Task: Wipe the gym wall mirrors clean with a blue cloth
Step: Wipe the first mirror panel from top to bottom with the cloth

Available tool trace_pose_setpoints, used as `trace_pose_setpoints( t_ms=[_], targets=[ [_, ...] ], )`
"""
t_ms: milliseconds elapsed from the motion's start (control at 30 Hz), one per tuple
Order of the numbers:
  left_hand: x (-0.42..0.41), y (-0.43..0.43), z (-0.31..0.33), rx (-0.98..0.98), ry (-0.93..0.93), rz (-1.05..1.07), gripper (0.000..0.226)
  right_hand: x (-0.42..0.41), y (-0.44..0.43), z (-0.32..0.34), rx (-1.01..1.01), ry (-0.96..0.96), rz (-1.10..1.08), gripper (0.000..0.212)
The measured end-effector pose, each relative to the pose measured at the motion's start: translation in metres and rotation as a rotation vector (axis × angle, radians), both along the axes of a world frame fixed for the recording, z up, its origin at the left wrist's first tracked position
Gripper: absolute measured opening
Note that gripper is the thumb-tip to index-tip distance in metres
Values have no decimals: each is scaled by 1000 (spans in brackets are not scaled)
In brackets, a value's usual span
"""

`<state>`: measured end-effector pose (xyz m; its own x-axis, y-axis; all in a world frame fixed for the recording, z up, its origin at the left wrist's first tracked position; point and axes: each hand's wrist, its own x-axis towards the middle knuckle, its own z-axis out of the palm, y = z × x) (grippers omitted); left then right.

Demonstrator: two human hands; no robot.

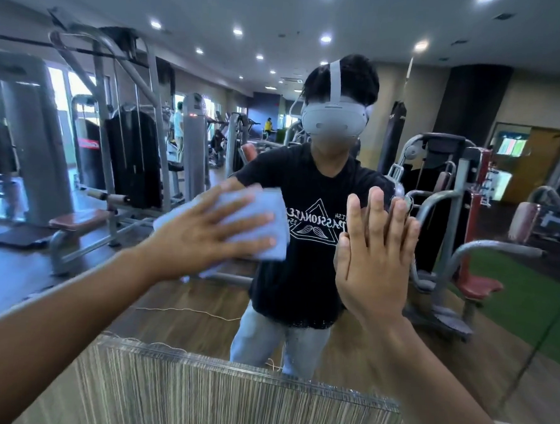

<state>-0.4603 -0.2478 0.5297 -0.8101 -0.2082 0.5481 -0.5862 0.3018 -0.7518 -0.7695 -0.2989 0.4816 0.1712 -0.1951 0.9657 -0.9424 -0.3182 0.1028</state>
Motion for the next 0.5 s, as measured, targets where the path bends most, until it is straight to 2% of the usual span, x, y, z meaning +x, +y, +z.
trace_pose_setpoints(
  t_ms=[100, 167, 233, 333, 433, 500],
  targets=[
    [-14, -7, 47, -83, 274, 7, 64, 1, -2, -1, -13, -1, 1, 57],
    [-38, -13, 55, -124, 423, -17, 68, 1, -2, -1, -14, 1, 6, 57],
    [-61, -15, 42, -144, 454, -63, 65, 0, -1, -1, -8, -2, 14, 57],
    [-69, -16, -9, -81, 287, -117, 51, 0, 0, 0, -2, -10, 21, 56],
    [-48, -11, -68, 20, -61, -69, 50, 1, 2, 0, 4, -18, 15, 57],
    [-28, -3, -81, 66, -214, -8, 46, 1, 2, 0, -12, -19, 5, 57]
  ],
)
